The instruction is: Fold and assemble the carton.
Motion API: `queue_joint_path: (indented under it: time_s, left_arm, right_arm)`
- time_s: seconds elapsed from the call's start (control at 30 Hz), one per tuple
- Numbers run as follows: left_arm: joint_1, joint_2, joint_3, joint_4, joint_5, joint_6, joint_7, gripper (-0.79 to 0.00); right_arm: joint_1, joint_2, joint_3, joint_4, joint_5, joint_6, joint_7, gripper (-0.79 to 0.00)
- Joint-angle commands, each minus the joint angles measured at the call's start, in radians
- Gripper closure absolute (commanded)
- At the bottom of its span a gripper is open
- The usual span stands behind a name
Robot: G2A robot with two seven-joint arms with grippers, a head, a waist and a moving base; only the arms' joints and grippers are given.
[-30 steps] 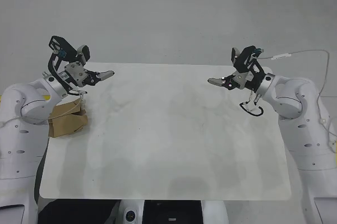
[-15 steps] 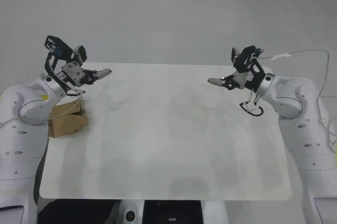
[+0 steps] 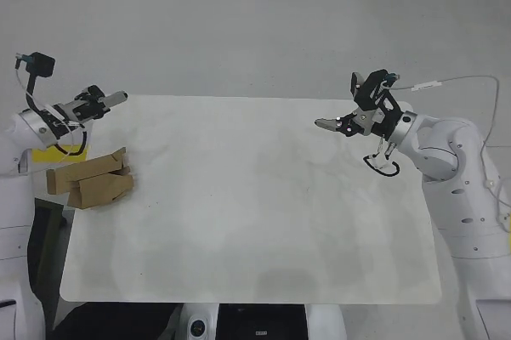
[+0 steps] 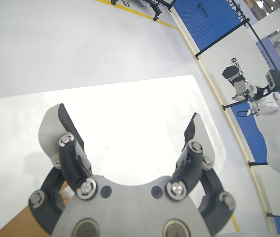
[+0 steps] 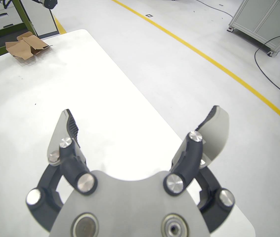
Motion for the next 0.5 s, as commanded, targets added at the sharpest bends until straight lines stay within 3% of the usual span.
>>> queue_joint_path:
  time_s: [0.0,0.17,0.47]
  left_arm:
    - [-0.003,0.005,-0.016,0.031,-0.049,0.012,-0.018,-0.785]
    - [-0.006,0.016,-0.051,0.108,-0.123,0.067,-0.041,-0.785]
    - [0.007,0.058,-0.148,0.234,0.001,0.118,0.006,-0.785]
  right_arm:
    - [0.0,0.0,0.0,0.0,0.0,0.0,0.0,-0.785]
    - [0.0,0.0,0.0,0.0,0.0,0.0,0.0,-0.785]
    - [0.0,0.0,0.0,0.0,0.0,0.0,0.0,-0.785]
